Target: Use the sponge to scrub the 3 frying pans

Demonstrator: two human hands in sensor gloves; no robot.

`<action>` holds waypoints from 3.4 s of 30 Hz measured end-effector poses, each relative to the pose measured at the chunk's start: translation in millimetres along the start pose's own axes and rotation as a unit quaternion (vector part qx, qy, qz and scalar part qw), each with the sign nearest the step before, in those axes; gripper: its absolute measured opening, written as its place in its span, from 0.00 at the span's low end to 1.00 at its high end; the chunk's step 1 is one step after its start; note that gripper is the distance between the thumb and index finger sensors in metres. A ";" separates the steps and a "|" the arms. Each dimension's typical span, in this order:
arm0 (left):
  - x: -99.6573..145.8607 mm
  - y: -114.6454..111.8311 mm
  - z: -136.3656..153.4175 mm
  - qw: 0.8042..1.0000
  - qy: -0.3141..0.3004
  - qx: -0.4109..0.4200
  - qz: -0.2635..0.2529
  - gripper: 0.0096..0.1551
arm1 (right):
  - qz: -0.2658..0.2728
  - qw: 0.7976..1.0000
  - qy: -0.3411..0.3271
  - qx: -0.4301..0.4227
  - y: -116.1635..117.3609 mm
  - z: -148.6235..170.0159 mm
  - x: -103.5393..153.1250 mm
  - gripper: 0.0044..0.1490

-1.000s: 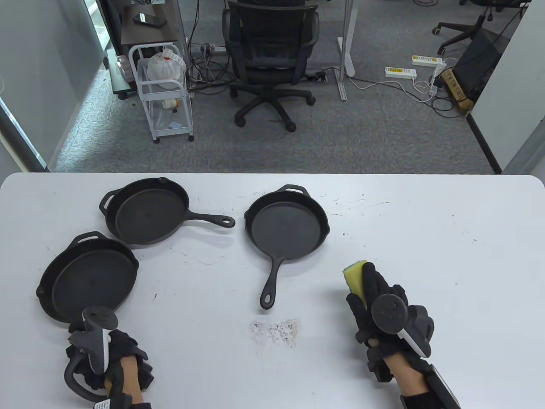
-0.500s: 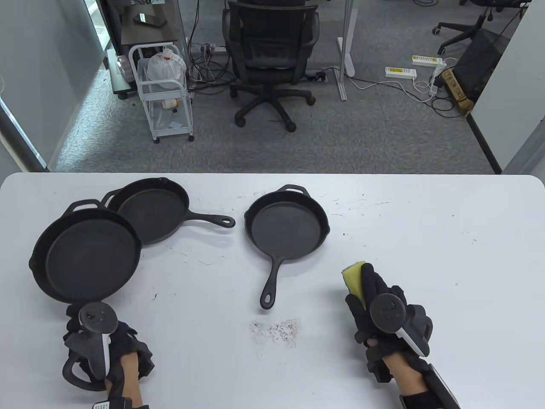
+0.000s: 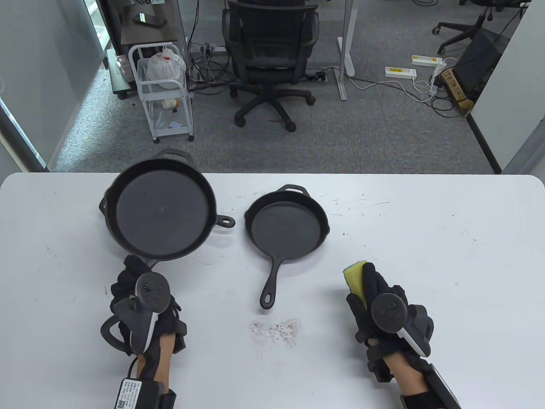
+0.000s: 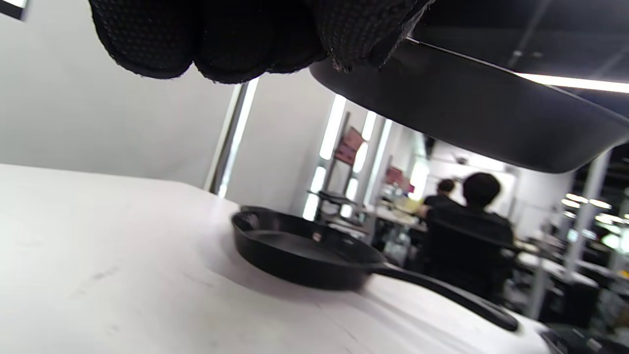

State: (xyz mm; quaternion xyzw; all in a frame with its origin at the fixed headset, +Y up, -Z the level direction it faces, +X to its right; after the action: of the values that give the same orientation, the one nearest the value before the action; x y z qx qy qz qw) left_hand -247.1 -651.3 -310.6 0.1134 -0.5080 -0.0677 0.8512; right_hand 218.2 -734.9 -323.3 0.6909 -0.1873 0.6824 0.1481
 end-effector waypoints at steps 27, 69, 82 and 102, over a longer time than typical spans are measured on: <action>111.0 -52.6 -157.9 0.951 -0.305 -0.002 0.054 0.39 | 0.096 0.975 -0.114 0.167 -15.8 -50.2 22.4 0.48; 160.0 -21.6 -176.7 0.904 -0.412 -0.031 -0.111 0.37 | 0.144 0.961 -0.030 0.233 -9.3 -48.8 3.9 0.47; 143.1 -16.2 -154.6 0.928 -0.354 -0.024 -0.113 0.37 | 0.054 0.951 -0.166 0.255 24.2 -89.0 31.9 0.47; 131.8 -23.6 -149.9 0.939 -0.331 -0.008 -0.090 0.37 | 0.009 0.971 -0.103 0.215 20.6 -56.9 9.2 0.46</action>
State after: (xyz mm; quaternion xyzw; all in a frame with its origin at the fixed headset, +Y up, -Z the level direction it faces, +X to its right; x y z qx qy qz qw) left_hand -52.7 -685.8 -273.5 0.1224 -0.7483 -0.1816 0.6262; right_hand 158.2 -727.4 -313.8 0.7712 -0.0562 0.6334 -0.0299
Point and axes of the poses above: the tracker on the back of each hand, its own z axis roughly to the little-finger side, its own x axis roughly from the fingertips to the wrist, y = z × x, the point moved 3 cm from there along -x, roughly from the wrist to the fingertips, and after that the axes turned 8 degrees about -x, right-handed, at the moved point
